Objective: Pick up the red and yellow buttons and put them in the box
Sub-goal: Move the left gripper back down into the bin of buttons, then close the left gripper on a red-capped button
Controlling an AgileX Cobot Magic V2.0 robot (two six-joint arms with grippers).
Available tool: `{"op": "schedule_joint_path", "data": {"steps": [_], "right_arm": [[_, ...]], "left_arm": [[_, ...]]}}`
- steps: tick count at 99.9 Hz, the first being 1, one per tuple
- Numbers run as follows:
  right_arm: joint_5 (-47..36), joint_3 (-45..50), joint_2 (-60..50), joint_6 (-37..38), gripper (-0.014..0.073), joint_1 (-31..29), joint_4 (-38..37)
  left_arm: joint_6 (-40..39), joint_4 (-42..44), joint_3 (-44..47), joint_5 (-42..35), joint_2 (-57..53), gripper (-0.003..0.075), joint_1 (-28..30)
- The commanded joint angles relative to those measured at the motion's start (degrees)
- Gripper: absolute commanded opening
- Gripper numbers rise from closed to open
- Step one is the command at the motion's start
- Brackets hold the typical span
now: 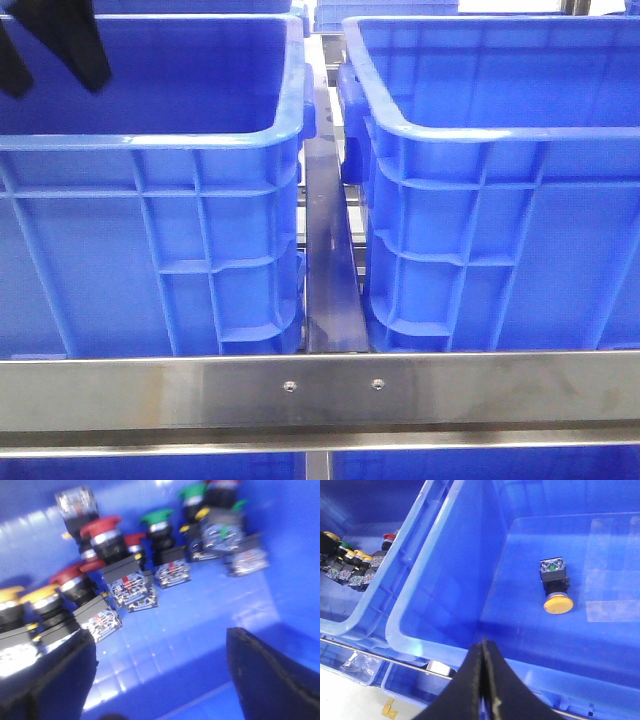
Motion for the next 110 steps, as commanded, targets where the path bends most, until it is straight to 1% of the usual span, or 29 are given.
{"op": "schedule_joint_path", "data": {"steps": [1, 11, 16, 45, 70, 91, 95, 99, 102, 106, 109, 110], "right_arm": [[-2.0, -1.5, -0.3, -0.8, -0.0066, 0.1, 2.4], [-2.0, -1.5, -0.3, -0.8, -0.0066, 0.1, 2.4], [-2.0, -1.5, -0.3, -0.8, -0.0066, 0.1, 2.4], [-2.4, -1.5, -0.3, -0.8, -0.0066, 0.1, 2.4], [-3.0, -1.5, -0.3, -0.8, -0.0066, 0.1, 2.4], [-3.0, -1.5, -0.3, -0.8, -0.0066, 0.1, 2.4], [-3.0, -1.5, -0.3, -0.8, -0.0066, 0.1, 2.4], [-3.0, -1.5, -0.3, -0.8, -0.0066, 0.1, 2.4], [-3.0, -1.5, -0.3, -0.8, -0.0066, 0.1, 2.4], [-3.0, -1.5, -0.3, -0.8, -0.0066, 0.1, 2.4], [-3.0, -1.5, -0.3, -0.8, -0.0066, 0.1, 2.4], [-3.0, -1.5, -0.3, -0.8, -0.0066, 0.1, 2.4]], "left_arm": [[-3.7, 1.2, -1.8, -4.3, 0.4, 0.0517, 0.1], [-7.1, 5.1, -2.4, -6.0, 3.1, 0.0517, 0.1], [-8.4, 5.4, -3.3, -5.9, 4.5, 0.0517, 0.1], [-9.5, 4.8, -9.6, -4.7, 11.6, 0.0517, 0.0], [-9.5, 3.5, -9.9, -3.4, 14.8, 0.0517, 0.0], [-9.5, 3.5, -9.9, -4.0, 15.9, 0.051, 0.0], [-9.5, 3.5, -9.9, -4.3, 15.9, 0.0494, 0.0], [-9.5, 3.5, -9.9, -4.6, 15.9, 0.0457, 0.0], [-9.5, 3.5, -9.9, -4.7, 15.9, 0.0424, 0.0], [-9.5, 3.5, -9.9, -4.9, 15.9, 0.0355, 0.0], [-9.5, 3.5, -9.9, -5.0, 15.9, 0.0324, 0.0], [-9.5, 3.5, -9.9, -5.0, 15.9, 0.0303, 0.0]]}}
